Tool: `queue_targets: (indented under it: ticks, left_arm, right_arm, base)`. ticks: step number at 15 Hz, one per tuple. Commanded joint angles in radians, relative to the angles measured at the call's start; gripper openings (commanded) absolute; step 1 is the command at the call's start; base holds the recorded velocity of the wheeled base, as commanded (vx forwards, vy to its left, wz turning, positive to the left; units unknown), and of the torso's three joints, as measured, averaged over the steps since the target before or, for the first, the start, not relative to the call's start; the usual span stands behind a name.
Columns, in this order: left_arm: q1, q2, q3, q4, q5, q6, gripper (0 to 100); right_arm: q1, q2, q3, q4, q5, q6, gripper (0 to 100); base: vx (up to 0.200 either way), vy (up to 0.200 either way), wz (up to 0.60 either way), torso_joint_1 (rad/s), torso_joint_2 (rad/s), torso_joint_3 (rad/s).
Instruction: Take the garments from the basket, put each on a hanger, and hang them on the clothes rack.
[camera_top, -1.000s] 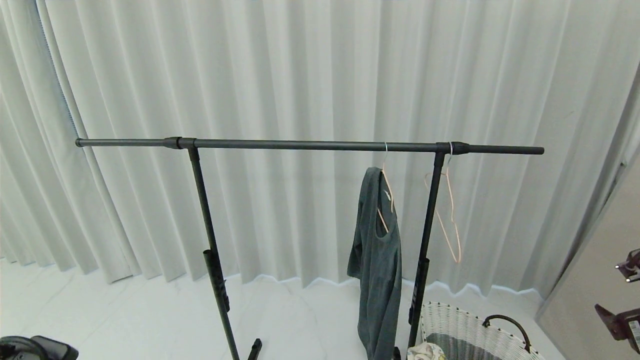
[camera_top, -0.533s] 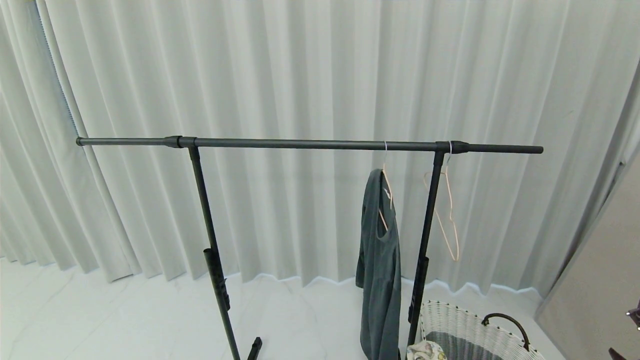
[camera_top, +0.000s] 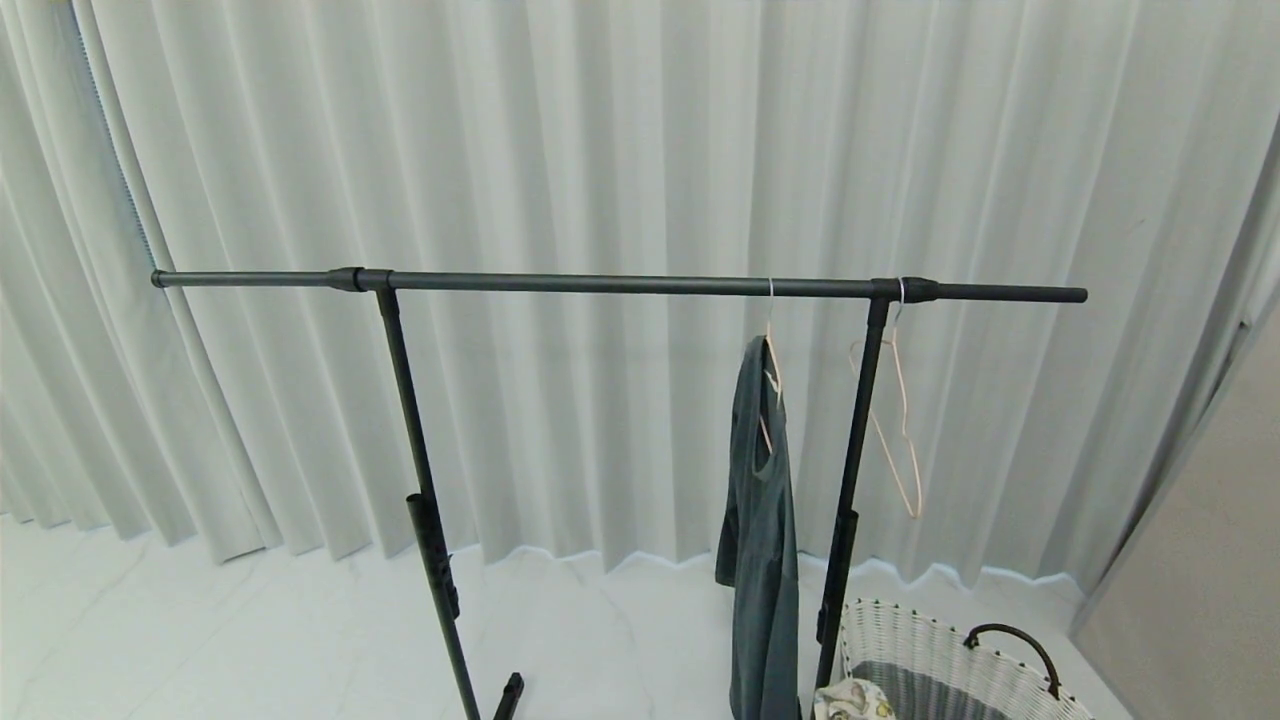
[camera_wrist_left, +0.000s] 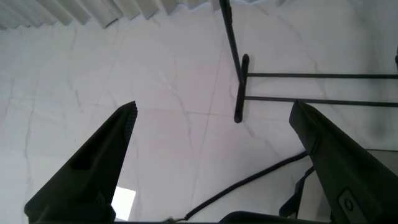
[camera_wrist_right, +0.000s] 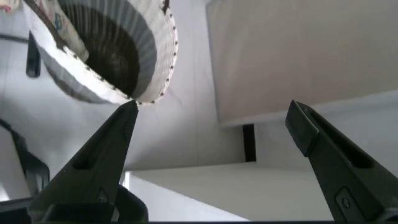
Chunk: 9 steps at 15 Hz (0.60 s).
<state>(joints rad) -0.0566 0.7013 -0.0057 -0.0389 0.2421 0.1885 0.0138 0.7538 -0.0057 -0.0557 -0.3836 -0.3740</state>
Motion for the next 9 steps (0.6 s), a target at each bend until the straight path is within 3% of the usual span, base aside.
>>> queue_targets:
  ticks: [1,9]
  left_arm:
    - [-0.009,0.015,0.0,0.001,0.0,0.0,100]
    - [-0.075,0.015,0.0,0.001,0.003,0.003,100]
  right_arm:
    - [0.002,-0.059,-0.002,0.002,0.0,-0.003,100]
    - [0.0,0.039,-0.002,0.002,0.0,0.007,100]
  base:
    - [0.0,0.0,0.0,-0.203,0.42,0.203]
    - [0.0,0.0,0.0,-0.247,0.51,0.255]
